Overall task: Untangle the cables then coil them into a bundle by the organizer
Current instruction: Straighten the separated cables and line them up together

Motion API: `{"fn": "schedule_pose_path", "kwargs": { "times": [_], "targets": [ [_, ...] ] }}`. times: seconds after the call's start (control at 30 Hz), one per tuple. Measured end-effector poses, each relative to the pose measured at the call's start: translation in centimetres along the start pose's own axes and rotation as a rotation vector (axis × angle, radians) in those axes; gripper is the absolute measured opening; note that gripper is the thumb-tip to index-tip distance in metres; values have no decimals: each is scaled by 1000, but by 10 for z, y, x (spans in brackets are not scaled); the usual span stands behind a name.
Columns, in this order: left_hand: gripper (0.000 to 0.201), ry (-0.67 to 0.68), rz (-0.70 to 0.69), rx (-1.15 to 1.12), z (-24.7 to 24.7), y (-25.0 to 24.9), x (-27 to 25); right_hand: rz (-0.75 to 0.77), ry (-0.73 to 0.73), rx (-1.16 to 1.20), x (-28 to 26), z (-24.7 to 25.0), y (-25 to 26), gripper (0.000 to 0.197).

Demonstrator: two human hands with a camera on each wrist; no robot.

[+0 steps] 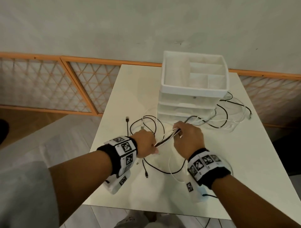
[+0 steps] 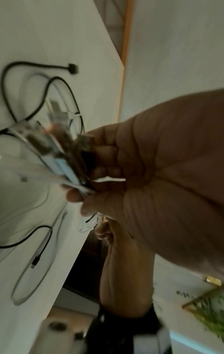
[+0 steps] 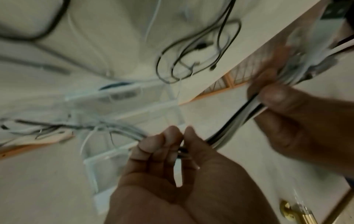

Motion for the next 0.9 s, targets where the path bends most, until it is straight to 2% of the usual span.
{"fn": "schedule_pose_path", "kwargs": {
  "times": [0.1,0.17,0.27,0.37,0.43,0.53,0.63,0.73,0.9],
  "targets": [
    [30,-52,178,-41,-10,11,3,14,15,149,-23,-24,3,50],
    [30,-104,248,-110,-10,23,-1,-16,80,193,-35,-36,-3,46],
    [23,-189,230,-173,3,38,-5,64,355,57,-42,-63,3,24],
    [30,-284,188,-302,20,46,-3,49,546,-70,-26,-96,18,50],
    [32,-333,168,-346,29,46,-3,-3,557,-68,-14,-116,29,63],
    [33,-351,135,-342,34,43,-7,-97,532,-163,-6,-135,36,66],
    [33,-328,131,-362,29,45,-11,-181,469,-181,-4,-137,28,46],
    [35,-307,147,-422,22,45,-14,-156,477,-226,-2,-136,20,25],
    [30,-321,261,-588,17,45,-12,-77,455,-236,4,-121,10,24]
  ]
}}
Point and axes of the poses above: each hand's wrist, its own x-axis towards the middle knuckle, its own z-axis out of the back of the hand, y = z × x, the point moved 1 cm from there along x, towards the middle knuckle, and after that the axes turned 12 degrees about x, right-handed, at the moved point
